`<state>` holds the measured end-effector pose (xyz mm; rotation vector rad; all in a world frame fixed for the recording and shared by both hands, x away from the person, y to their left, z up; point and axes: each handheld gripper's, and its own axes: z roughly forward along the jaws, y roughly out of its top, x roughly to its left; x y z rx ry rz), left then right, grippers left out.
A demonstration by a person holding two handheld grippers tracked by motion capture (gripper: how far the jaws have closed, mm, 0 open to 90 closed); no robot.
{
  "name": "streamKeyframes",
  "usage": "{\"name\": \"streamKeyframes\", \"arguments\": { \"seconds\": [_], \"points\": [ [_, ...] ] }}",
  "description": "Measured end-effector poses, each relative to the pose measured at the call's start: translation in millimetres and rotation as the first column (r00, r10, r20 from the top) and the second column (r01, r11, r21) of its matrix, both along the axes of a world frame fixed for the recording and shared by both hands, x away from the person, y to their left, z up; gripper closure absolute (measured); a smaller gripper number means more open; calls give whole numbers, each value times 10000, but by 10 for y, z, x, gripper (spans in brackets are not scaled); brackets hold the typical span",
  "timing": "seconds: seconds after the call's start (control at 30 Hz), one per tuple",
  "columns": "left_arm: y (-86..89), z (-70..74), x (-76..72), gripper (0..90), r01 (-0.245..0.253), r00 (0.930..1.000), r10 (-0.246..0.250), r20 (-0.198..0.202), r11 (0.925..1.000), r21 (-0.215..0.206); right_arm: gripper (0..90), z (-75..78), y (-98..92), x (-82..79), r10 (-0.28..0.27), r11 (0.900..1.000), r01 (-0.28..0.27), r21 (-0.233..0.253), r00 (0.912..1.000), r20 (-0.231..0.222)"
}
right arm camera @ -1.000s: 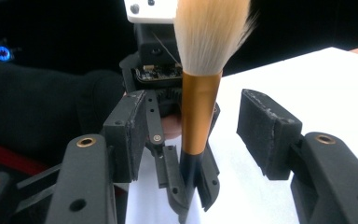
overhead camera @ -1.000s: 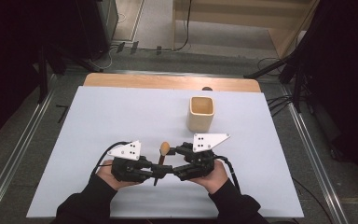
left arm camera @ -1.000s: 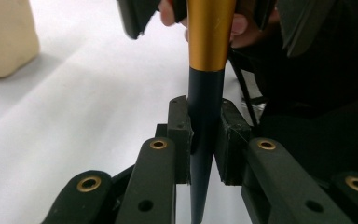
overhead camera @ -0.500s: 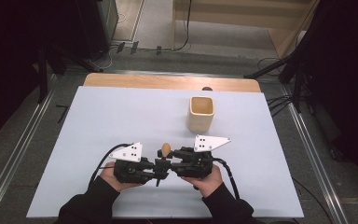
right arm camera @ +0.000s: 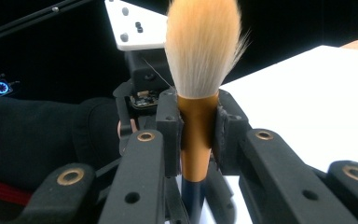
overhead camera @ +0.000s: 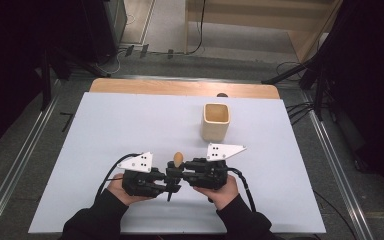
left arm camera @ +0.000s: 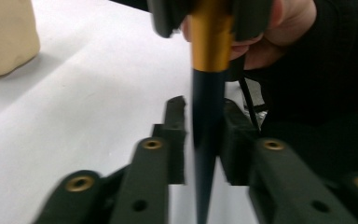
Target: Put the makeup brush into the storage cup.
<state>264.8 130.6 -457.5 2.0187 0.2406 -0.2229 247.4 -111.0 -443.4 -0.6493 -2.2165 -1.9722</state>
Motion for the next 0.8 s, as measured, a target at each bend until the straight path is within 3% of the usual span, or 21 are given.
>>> {"name": "streamKeyframes", "arguments": {
  "seconds": [0.3,0.6,0.73,0.8],
  "points": [
    [142,75,3,372,-555,9984,551,121,9979,323,764,50,-27,-5,-56,9987,66,-501,9998,212],
    [222,98,10,281,-833,9959,817,379,9956,425,765,89,-115,14,-343,9962,385,-787,9979,542],
    [258,104,-13,268,-1175,9887,1120,995,9918,510,765,106,-150,27,-460,9945,510,-914,9973,565],
    [288,99,4,260,-1170,9900,1138,831,9925,347,765,111,-171,35,-517,9939,566,-942,9972,537]
  ]
}}
